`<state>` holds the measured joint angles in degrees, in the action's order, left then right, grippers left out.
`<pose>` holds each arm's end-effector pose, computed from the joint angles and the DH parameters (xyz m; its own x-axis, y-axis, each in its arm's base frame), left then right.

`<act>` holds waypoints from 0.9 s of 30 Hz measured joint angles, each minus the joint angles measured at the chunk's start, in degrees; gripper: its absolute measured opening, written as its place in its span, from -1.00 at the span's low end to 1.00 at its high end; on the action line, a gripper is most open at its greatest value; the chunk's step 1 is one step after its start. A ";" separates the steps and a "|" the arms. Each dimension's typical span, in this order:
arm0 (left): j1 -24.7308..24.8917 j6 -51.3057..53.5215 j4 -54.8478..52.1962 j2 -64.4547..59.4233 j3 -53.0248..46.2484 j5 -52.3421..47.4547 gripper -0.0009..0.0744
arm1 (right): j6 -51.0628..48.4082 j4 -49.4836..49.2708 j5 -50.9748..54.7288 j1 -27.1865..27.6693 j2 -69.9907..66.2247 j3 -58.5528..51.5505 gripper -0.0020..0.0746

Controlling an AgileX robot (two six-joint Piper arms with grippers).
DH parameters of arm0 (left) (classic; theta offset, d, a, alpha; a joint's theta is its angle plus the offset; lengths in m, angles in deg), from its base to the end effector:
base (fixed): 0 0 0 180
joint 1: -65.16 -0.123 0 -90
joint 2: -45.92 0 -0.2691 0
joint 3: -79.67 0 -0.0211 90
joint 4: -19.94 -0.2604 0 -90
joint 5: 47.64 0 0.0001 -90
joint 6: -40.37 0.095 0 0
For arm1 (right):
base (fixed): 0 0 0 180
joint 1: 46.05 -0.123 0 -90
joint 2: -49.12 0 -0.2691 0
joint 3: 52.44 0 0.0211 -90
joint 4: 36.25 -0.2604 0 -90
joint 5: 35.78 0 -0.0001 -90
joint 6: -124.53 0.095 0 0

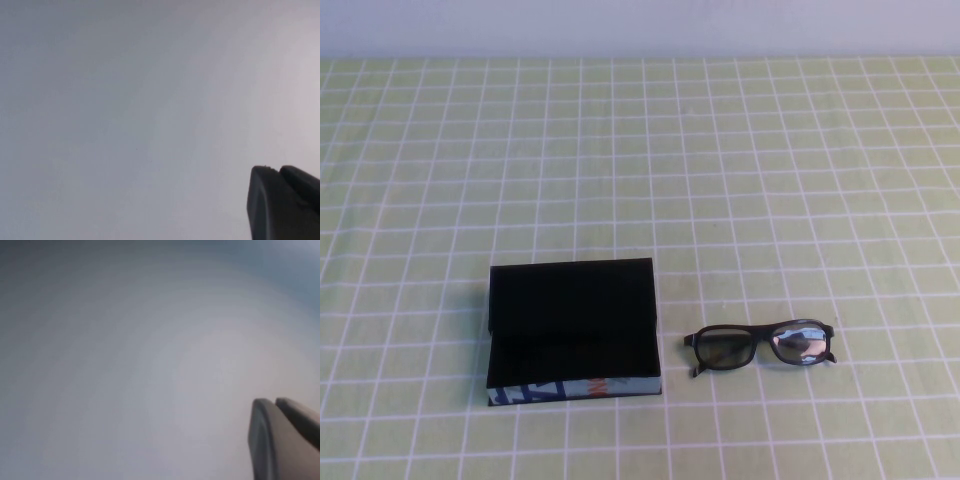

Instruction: Return glasses to glasses case

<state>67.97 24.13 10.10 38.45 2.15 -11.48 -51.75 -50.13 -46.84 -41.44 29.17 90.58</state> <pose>0.0619 -0.0126 0.2634 0.6274 -0.1740 -0.7590 0.2175 0.9751 -0.0438 0.0219 -0.0061 0.4402 0.6925 0.2431 -0.6792 -0.0976 0.9644 0.2456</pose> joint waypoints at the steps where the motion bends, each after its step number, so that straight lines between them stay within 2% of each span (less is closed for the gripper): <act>1: 0.00 -0.78 0.00 0.00 0.73 -0.84 -0.98 | 0.12 0.11 3.80 0.00 -2.79 3.14 -0.99; 7: 0.00 -8.58 0.00 0.00 8.04 -12.14 -0.98 | 0.12 0.33 27.67 0.00 -20.41 16.17 -0.99; 9: 0.00 -10.38 0.00 0.00 10.43 -17.22 -0.98 | 0.12 0.50 32.50 0.00 -26.30 17.99 -0.99; 12: 0.00 -11.73 0.00 0.10 12.48 -22.56 -0.98 | 0.12 0.35 34.15 0.00 -32.59 18.28 -0.99; 18: 0.00 -12.36 0.00 0.10 12.71 -22.16 -0.98 | -0.06 -7.33 32.02 -1.15 -40.21 18.62 -0.99; 20: 0.00 -12.47 0.00 0.10 12.71 -20.66 -0.98 | -3.72 -8.19 32.15 -3.14 -43.15 18.75 -0.99; 22: 0.00 -12.58 0.00 0.10 12.71 -20.01 -0.98 | -12.46 -8.56 34.41 -6.13 -46.71 19.91 -0.99; 25: 0.00 -12.70 0.00 0.10 12.71 -21.15 -0.98 | -25.02 -8.56 41.94 -10.29 -52.59 23.87 -0.99; 27: 0.00 -12.70 0.00 0.10 12.99 -24.08 -0.98 | -29.36 -8.29 47.04 -12.56 -56.67 27.48 -0.99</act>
<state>67.97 11.43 10.10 38.55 15.14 -35.55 -81.10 -58.42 0.20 -54.00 -27.50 118.06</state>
